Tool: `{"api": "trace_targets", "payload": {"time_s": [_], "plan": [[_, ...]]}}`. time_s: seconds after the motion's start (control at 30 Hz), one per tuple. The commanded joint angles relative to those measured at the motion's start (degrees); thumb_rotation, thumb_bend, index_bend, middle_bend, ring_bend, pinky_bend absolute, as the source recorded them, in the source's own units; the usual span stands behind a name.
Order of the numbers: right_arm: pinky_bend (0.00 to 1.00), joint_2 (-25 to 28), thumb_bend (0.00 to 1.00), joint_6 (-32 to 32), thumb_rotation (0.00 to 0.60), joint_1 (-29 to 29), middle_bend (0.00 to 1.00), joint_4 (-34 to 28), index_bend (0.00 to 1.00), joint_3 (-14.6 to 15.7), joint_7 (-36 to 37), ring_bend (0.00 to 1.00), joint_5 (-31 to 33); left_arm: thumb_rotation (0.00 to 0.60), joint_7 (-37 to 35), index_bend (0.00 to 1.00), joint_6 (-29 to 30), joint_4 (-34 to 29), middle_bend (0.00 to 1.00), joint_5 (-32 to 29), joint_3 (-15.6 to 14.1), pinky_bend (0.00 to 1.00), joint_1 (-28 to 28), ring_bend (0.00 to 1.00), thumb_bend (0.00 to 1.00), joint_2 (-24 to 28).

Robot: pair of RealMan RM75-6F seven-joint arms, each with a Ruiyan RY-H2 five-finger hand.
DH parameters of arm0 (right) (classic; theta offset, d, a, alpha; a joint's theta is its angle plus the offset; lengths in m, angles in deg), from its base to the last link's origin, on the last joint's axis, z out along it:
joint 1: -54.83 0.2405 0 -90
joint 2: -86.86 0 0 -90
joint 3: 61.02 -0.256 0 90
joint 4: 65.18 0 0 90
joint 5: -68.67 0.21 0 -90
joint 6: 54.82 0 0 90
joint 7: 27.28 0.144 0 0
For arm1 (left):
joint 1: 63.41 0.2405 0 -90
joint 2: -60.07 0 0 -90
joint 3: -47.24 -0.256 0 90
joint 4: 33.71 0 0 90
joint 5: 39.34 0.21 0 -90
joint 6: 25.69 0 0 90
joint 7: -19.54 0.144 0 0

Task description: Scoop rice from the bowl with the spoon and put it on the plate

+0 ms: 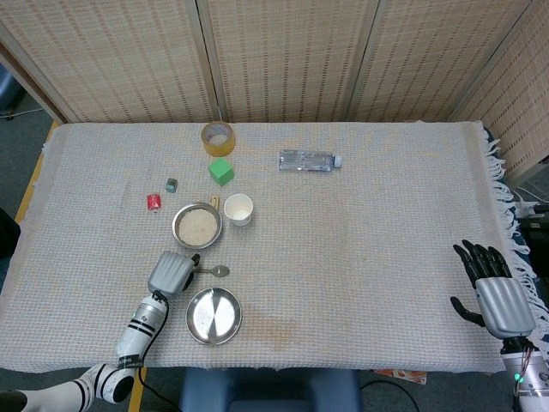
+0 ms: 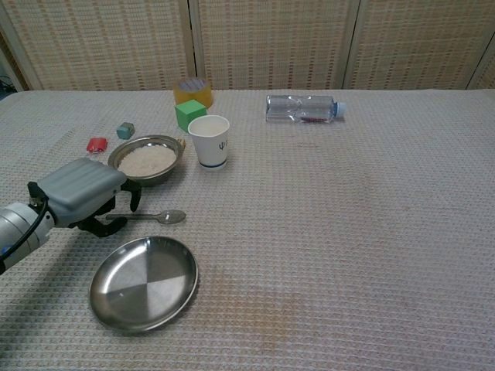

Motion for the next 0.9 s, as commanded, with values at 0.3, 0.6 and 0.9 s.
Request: {"api": "trace_targets", "payload": {"time_s": [0.3, 0.6, 0.9], "plan": [[0.0, 0.0, 0.2, -0.3, 0.6, 0.1, 0.0, 0.1, 0.0, 0.0, -0.1, 0.0, 0.2, 0.6, 1.5, 0.45, -0.1, -0.2, 1.0, -0.9, -0.5, 1.0, -0.5, 1.0, 0.4, -0.4], [0.0, 0.0, 0.2, -0.7, 0.6, 0.2, 0.0, -0.1, 0.0, 0.2, -0.4, 0.0, 0.4, 0.6, 1.8, 0.47, 1.1, 0.7, 1.0, -0.6, -0.9, 1.0, -0.6, 1.0, 0.4, -1.1], [0.0, 0.1, 0.2, -1.2, 0.6, 0.3, 0.0, -0.3, 0.0, 0.2, -0.6, 0.0, 0.8, 0.6, 2.6, 0.49, 1.7, 2.0, 1.0, -0.8, -0.9, 1.0, -0.9, 1.0, 0.4, -2.2]]}}
